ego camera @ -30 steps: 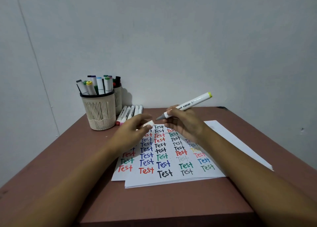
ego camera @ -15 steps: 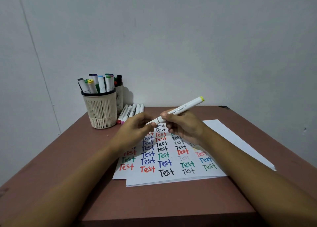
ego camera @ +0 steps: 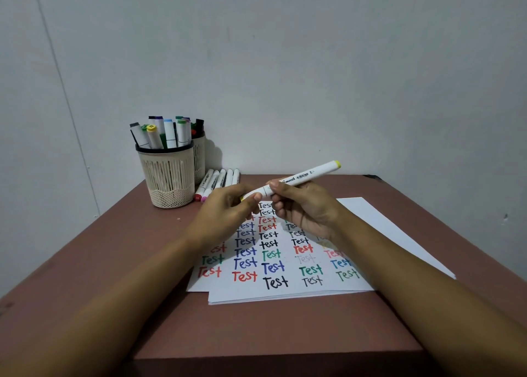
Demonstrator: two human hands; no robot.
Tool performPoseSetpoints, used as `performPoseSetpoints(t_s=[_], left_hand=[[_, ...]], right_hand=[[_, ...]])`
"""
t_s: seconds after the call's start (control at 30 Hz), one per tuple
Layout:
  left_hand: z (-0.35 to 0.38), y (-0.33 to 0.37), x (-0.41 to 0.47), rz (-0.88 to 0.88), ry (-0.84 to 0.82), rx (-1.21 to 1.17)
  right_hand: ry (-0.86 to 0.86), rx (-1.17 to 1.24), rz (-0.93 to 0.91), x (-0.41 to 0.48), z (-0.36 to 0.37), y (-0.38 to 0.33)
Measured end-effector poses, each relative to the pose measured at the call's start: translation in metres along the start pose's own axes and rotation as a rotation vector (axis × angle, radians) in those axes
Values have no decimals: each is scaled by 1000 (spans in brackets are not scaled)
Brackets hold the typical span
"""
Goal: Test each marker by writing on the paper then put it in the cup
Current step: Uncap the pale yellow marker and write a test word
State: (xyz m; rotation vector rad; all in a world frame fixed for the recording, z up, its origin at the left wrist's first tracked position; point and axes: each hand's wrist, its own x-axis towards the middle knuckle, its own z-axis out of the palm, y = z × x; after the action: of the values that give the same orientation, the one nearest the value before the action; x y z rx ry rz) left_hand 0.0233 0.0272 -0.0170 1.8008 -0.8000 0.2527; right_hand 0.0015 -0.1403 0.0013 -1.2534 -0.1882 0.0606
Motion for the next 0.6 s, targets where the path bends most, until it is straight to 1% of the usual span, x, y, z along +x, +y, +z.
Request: performPoseSetpoints(t_s=[0.13, 0.2, 0.33, 0.4, 0.47, 0.57, 0.6], left_hand=[[0, -1, 0, -16, -22, -25], [1, 0, 2, -57, -9, -82], [3, 5, 6, -219, 110, -439], [3, 7, 7, -289, 135, -541], [1, 6, 8, -324, 189, -586], [-12, 3, 8, -312, 317, -606], [-17, 3, 8, -304, 347, -614]], right_hand=[[-1, 4, 1, 1, -1, 2], [8, 10, -18, 2, 0, 0], [53, 23, -46, 4, 4, -2], [75, 26, -34, 3, 5, -1], [128, 61, -22, 2, 3, -3], [273, 171, -58, 2, -7, -8], [333, 136, -76, 4, -12, -7]])
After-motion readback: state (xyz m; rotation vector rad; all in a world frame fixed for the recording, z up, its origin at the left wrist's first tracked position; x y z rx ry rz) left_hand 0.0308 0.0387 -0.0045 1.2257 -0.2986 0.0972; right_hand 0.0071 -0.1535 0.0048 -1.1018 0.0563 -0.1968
